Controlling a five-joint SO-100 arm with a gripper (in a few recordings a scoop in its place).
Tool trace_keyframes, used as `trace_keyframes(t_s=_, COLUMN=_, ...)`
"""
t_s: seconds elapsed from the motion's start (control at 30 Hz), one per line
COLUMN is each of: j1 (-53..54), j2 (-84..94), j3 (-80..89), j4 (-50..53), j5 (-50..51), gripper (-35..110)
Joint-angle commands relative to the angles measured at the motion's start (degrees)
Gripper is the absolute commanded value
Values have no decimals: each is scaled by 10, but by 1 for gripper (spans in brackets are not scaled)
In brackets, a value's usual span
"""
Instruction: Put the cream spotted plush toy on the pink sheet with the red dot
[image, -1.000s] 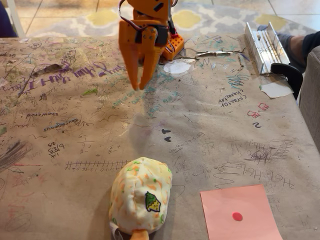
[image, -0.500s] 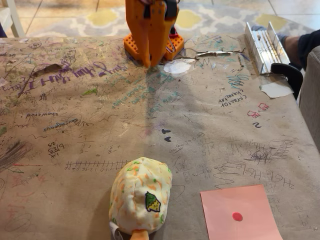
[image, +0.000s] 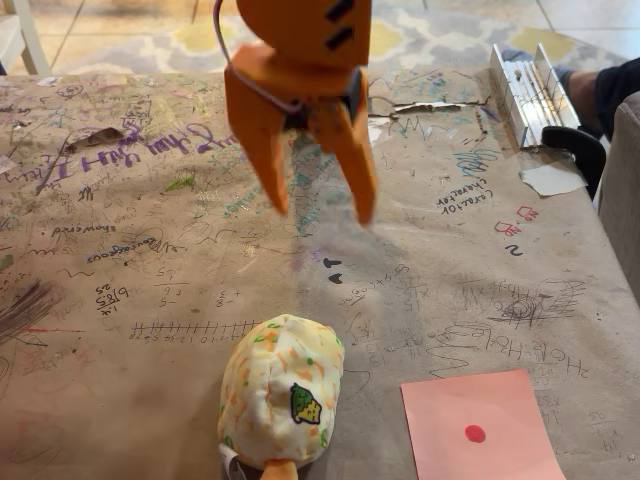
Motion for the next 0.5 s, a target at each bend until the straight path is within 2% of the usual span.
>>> trace_keyframes(t_s=0.0, j1=-3, j2=-39, j3=-163, j4=-36, j5=-26, gripper=28)
trace_keyframes(t_s=0.2, j1=9, j2=-144, j3=-237, j4=-30, j5=-44, gripper=30)
trace_keyframes(t_s=0.47, j1=62, j2=-269, j3=-334, j4=-9, j5=-124, gripper=36)
